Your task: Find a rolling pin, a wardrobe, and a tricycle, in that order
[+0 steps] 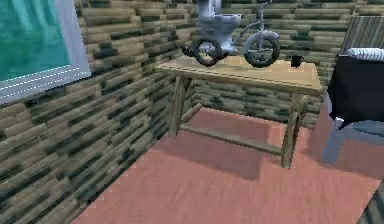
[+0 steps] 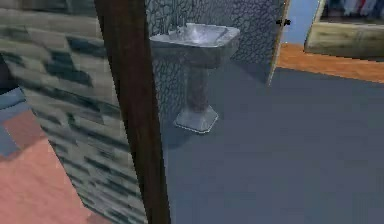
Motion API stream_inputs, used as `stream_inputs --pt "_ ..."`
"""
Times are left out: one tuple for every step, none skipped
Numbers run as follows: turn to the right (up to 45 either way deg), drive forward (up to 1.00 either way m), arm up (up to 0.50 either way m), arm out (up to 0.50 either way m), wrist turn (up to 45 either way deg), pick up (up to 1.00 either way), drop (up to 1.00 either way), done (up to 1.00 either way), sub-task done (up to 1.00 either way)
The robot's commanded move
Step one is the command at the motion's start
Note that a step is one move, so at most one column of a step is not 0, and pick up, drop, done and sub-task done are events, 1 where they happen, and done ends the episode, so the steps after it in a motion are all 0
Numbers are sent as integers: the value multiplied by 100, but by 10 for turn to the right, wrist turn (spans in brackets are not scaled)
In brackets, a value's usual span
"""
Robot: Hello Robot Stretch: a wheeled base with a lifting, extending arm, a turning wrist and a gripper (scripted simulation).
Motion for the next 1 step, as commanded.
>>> stream_inputs --pt "300 0 0 0 0 0 0 0 0"
